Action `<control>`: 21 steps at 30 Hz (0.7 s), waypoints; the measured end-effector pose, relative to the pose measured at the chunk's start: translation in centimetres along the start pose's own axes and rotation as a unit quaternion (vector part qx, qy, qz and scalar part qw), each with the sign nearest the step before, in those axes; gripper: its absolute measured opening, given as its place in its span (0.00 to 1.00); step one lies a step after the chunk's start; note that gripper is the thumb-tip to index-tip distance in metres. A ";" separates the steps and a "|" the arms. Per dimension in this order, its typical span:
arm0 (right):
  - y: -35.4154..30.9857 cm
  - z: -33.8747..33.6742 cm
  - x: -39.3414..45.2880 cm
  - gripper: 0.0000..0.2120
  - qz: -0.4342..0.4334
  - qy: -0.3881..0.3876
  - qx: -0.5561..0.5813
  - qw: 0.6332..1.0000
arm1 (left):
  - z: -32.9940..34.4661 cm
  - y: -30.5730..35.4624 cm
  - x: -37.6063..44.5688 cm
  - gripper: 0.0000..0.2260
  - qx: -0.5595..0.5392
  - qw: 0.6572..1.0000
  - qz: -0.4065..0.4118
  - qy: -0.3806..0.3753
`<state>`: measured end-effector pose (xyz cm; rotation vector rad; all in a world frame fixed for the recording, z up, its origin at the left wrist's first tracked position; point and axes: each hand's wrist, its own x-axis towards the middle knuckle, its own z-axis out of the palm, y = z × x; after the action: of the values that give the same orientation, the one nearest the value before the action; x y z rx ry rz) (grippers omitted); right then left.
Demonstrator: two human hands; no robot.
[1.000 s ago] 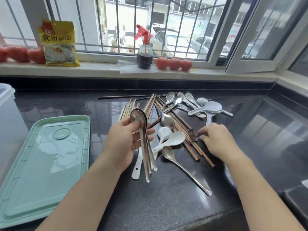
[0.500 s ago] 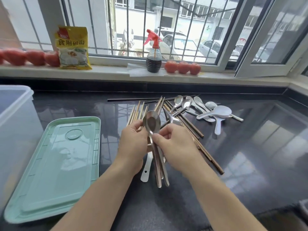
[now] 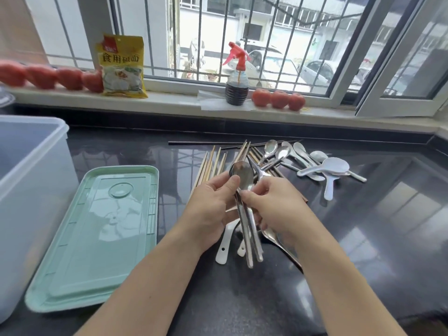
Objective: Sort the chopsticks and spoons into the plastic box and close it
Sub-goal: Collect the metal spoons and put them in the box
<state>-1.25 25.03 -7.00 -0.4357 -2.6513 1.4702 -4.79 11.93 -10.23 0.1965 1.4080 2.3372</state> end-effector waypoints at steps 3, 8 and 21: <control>-0.4 -0.3 -0.1 0.12 0.008 -0.040 0.020 0.999 | 0.2 -0.3 0.1 0.09 0.005 1.000 0.022 -0.014; -0.3 -0.4 1.0 0.13 -0.007 -0.065 -0.106 0.992 | 0.7 -0.9 0.0 0.09 0.036 0.999 0.015 0.028; 2.8 -3.4 2.1 0.16 0.005 0.062 -0.037 0.997 | 0.0 -0.1 0.8 0.11 -0.076 0.990 -0.025 0.116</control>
<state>-1.97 29.79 -7.70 -0.5276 -2.6165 1.3042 -5.51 12.28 -10.39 -0.1572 1.3094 2.4746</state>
